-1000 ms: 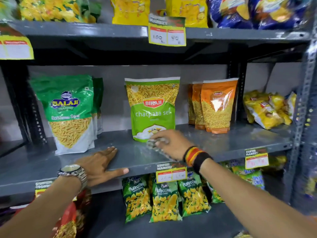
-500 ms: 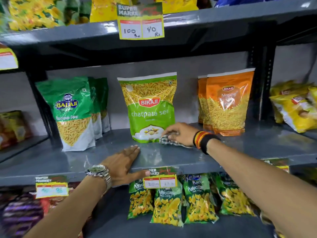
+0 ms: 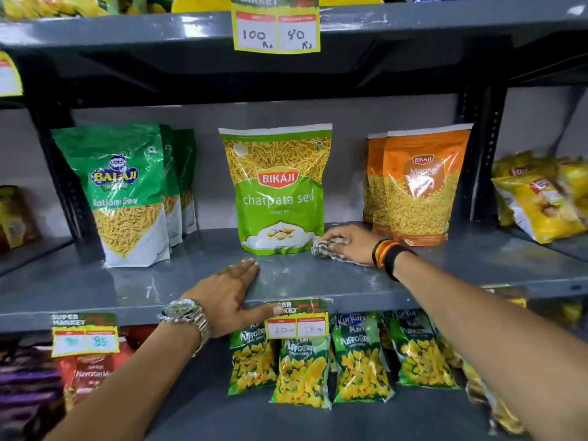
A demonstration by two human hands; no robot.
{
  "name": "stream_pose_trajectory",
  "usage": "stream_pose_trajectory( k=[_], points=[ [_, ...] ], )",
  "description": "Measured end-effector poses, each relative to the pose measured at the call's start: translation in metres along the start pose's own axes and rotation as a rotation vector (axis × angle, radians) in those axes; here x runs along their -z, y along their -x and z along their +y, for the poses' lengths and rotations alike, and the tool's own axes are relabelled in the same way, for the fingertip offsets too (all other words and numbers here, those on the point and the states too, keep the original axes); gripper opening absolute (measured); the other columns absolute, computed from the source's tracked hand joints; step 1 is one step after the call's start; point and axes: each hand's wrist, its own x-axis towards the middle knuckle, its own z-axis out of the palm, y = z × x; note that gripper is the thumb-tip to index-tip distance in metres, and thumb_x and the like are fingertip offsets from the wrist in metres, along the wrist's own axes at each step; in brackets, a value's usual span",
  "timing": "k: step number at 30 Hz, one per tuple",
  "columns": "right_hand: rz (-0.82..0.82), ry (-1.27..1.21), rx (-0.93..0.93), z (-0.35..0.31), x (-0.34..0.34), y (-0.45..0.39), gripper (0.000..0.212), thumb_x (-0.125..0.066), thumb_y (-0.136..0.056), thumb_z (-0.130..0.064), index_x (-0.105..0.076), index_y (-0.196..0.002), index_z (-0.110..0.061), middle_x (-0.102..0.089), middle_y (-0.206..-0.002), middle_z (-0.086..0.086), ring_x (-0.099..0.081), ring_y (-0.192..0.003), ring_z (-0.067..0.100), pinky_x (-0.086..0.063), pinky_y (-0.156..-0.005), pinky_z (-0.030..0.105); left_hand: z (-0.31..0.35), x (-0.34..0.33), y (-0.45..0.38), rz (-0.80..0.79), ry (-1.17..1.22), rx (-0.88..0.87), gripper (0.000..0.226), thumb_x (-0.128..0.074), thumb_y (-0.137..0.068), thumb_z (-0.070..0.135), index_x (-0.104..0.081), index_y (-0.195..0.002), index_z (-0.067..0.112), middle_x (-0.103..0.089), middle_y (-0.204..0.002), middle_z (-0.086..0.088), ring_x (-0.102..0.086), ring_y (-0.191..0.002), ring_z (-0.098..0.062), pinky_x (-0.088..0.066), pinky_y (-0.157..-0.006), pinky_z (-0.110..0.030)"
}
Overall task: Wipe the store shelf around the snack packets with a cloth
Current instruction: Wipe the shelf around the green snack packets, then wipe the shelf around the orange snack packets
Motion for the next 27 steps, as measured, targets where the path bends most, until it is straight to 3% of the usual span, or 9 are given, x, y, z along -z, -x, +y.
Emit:
stream_pose_trajectory(
  k=[2,5,9,13,16,19,21,23,27],
  points=[
    [-0.007,-0.021,0.025,-0.004,-0.009,0.013,0.022,-0.059,-0.094,-0.015,-0.068,-0.113,-0.020,-0.065,-0.124,0.003,-0.059,-0.114,0.011,-0.043,-0.094,0.026,0.000,0.001,0.000,0.004,-0.006,-0.002,0.120,-0.026,-0.071,0.099,-0.013,-0.162,0.021,-0.013,-0.170,0.003,-0.022,-0.153,-0.016,-0.021,-0.123,-0.035],
    [-0.094,-0.078,0.082,-0.022,-0.009,0.053,0.025,-0.060,-0.094,-0.015,-0.068,-0.116,-0.023,-0.067,-0.116,-0.012,-0.059,-0.090,-0.016,-0.044,-0.079,0.010,0.001,0.002,0.002,0.001,-0.016,-0.010,0.117,-0.029,-0.074,0.097,-0.014,-0.162,0.020,-0.013,-0.170,0.002,-0.022,-0.153,-0.017,-0.021,-0.122,-0.035],
    [-0.054,-0.141,0.109,-0.024,0.010,0.067,0.028,-0.062,-0.092,-0.011,-0.069,-0.118,-0.017,-0.067,-0.120,-0.010,-0.061,-0.098,-0.011,-0.043,-0.080,0.001,0.002,0.003,0.003,0.004,-0.002,-0.013,0.119,-0.027,-0.073,0.098,-0.015,-0.161,0.019,-0.014,-0.170,0.001,-0.023,-0.153,-0.017,-0.022,-0.122,-0.036],
    [0.131,-0.022,-0.049,0.007,0.016,0.046,0.025,-0.062,-0.092,-0.012,-0.071,-0.113,-0.021,-0.067,-0.123,0.001,-0.060,-0.116,0.020,-0.044,-0.094,0.024,0.003,0.004,0.003,-0.031,0.004,-0.004,0.130,-0.016,-0.064,0.102,-0.015,-0.161,0.017,-0.014,-0.170,-0.001,-0.023,-0.153,-0.018,-0.021,-0.123,-0.035],
    [0.069,0.036,-0.023,-0.003,-0.002,0.065,0.027,-0.060,-0.093,-0.019,-0.066,-0.116,-0.032,-0.066,-0.127,-0.003,-0.062,-0.107,0.016,-0.048,-0.098,0.036,0.005,0.003,0.004,-0.020,0.003,0.000,0.130,-0.016,-0.064,0.103,-0.016,-0.161,0.017,-0.015,-0.170,-0.002,-0.023,-0.153,-0.018,-0.021,-0.123,-0.036],
    [-0.044,-0.018,0.091,-0.032,-0.005,0.102,0.026,-0.061,-0.093,-0.021,-0.065,-0.118,-0.031,-0.065,-0.121,-0.013,-0.064,-0.091,0.004,-0.053,-0.079,0.022,0.007,0.005,0.007,-0.045,0.009,0.006,0.114,-0.031,-0.077,0.093,-0.013,-0.162,0.018,-0.012,-0.170,-0.001,-0.019,-0.154,-0.018,-0.018,-0.123,-0.036],
    [-0.083,-0.058,0.126,-0.036,0.008,0.115,0.026,-0.063,-0.092,-0.019,-0.067,-0.116,-0.027,-0.066,-0.113,-0.020,-0.063,-0.089,-0.013,-0.048,-0.078,0.007,0.011,0.009,0.007,-0.058,0.006,-0.011,0.114,-0.032,-0.077,0.093,-0.012,-0.162,0.019,-0.011,-0.170,0.000,-0.018,-0.154,-0.017,-0.018,-0.124,-0.037],
    [0.026,-0.123,0.096,-0.031,0.024,0.106,0.026,-0.062,-0.092,-0.013,-0.068,-0.117,-0.020,-0.065,-0.112,-0.018,-0.060,-0.082,-0.017,-0.047,-0.084,0.010,0.019,0.013,0.002,-0.074,-0.014,-0.063,0.118,-0.026,-0.073,0.098,-0.012,-0.162,0.021,-0.010,-0.170,0.002,-0.020,-0.154,-0.018,-0.022,-0.124,-0.041],
    [0.264,-0.157,-0.022,-0.005,0.041,0.049,0.025,-0.061,-0.091,-0.005,-0.070,-0.113,-0.013,-0.068,-0.122,0.006,-0.059,-0.113,0.019,-0.043,-0.106,0.039,0.047,0.013,-0.018,-0.048,-0.031,-0.140,0.113,-0.024,-0.076,0.095,-0.013,-0.161,0.022,-0.013,-0.170,0.002,-0.020,-0.154,-0.018,-0.022,-0.124,-0.040]
  ],
)
